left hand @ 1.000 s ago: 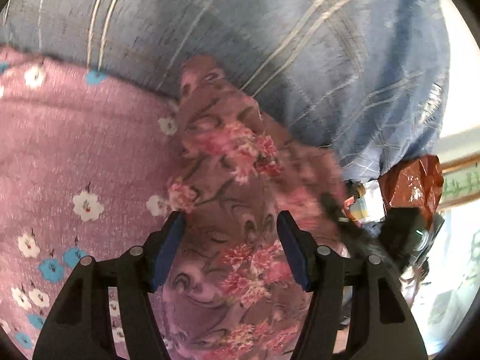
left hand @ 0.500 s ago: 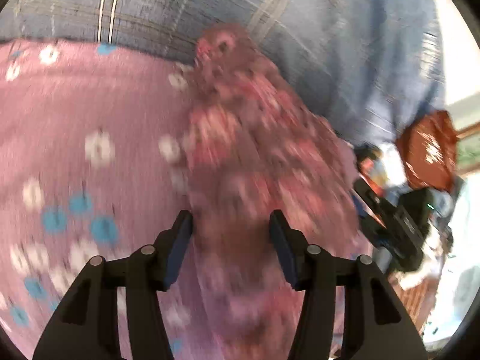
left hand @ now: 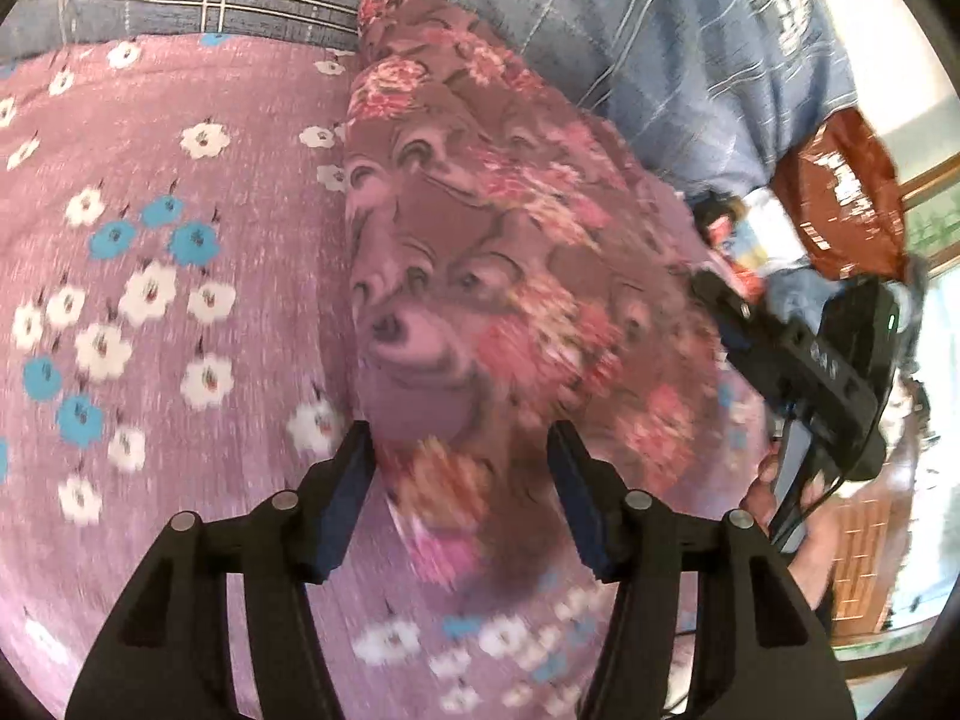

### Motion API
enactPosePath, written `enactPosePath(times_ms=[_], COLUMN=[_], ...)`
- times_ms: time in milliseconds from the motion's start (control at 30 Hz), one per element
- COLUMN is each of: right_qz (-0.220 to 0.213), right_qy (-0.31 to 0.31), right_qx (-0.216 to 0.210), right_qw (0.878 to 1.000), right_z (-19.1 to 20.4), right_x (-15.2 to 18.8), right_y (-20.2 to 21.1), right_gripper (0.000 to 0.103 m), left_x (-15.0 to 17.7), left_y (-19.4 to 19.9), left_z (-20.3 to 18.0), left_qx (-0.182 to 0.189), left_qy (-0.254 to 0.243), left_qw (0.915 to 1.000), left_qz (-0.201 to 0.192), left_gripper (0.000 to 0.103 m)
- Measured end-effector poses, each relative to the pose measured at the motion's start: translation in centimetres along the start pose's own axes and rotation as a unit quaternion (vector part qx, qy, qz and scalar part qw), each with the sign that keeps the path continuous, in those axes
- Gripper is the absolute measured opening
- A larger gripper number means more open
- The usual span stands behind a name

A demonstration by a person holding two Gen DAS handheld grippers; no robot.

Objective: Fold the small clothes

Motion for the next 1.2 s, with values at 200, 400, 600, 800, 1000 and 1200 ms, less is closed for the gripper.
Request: enactPosePath(times_ms=[200,400,600,800,1000,1200], right_qz=[-0.034,-0.005,-0.058,-0.029,0.052,0.062], right_qy=[0.049,0.104,0.055,0.078,0.034,0.047], right_qx=[-0.043,0.061,0.012,0.062,0.019,-0.098], right_qw=[0.997,0.993,0.997,0.995,0.998,0.992], right_z=[0.0,-1.7,0.7,2.2,-0.2,0.8], right_x=[4.1,7.0,2.0,-2.2,-1.1,-0.4], right_y=[5.8,3.1,5.7,0.3,-5.0,-5.4], right_gripper=[0.022,0.015,0.045,0.053,0.054,0.047], left_x=[3.5,4.4,-0.1,-6.2,-6.8,-7.4], left_y=[-1.3,-1.1,3.2,1.1,-2.7,-4.2], left_z=[0.2,-0.6,-0.7,2.7,3.7,1.6], left_qx=[-0.016,-0.032,0.050,0.056,0.088,0.063], left_qy=[-0.014,-0.043,-0.017,0.061,0.083,0.034], left_qw=[0.9997,0.9984,0.9977,0.9955,0.9926,0.9968], left_qz=[0.008,0.018,-0.043,-0.046,-0.014,-0.036], left_gripper=[0.057,0.057,0.066,0.067,0.078,0.077])
Point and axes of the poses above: each gripper's, at about its wrist camera, not at the fingertips, and y roughly against the way its jaws point, z to its left, x to its underside, the point moved 10 cm from there along -y, roughly the way its jaws point, and after that the axes turned 12 degrees about x, right-handed, at the moved point
